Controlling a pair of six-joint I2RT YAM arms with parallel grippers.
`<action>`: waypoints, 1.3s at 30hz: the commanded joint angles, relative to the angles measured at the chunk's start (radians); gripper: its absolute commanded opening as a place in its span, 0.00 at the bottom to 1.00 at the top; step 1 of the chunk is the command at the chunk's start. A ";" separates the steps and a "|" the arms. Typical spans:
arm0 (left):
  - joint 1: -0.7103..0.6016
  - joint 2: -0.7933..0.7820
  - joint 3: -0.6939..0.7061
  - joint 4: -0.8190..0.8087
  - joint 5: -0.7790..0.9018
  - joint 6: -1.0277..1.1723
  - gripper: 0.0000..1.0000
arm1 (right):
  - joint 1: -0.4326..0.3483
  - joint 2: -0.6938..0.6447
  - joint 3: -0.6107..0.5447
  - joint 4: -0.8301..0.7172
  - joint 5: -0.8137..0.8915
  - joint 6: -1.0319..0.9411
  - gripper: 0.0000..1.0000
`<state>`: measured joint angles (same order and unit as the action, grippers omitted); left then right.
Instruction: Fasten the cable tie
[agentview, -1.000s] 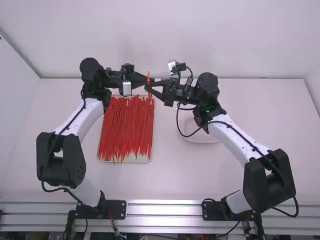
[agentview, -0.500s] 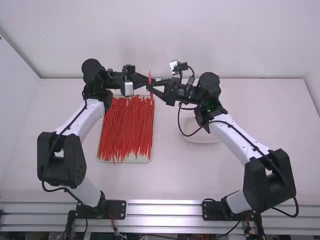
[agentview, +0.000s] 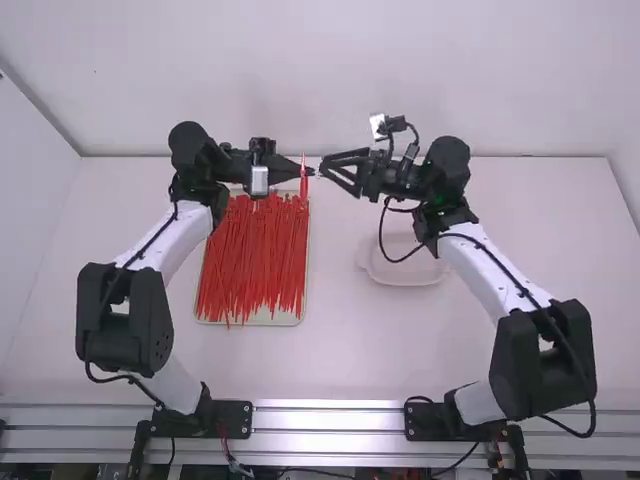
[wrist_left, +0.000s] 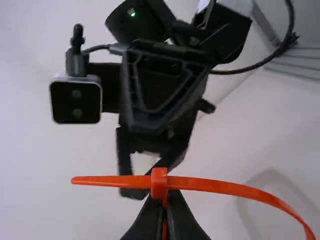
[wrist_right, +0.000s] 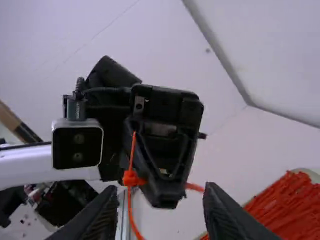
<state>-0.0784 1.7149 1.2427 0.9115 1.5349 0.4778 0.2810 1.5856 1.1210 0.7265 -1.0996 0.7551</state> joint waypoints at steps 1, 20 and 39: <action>-0.020 -0.002 -0.002 0.005 0.031 -0.018 0.02 | 0.008 -0.002 0.011 0.011 -0.007 0.008 0.51; -0.061 -0.002 -0.002 -0.013 0.028 -0.014 0.02 | 0.053 -0.002 0.011 0.157 -0.056 0.123 0.61; -0.073 -0.002 -0.002 -0.013 0.030 -0.016 0.02 | 0.047 -0.002 0.011 0.156 -0.060 0.139 0.24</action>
<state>-0.1413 1.7145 1.2423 0.8951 1.5524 0.4660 0.3325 1.5856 1.1210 0.8768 -1.1469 0.8906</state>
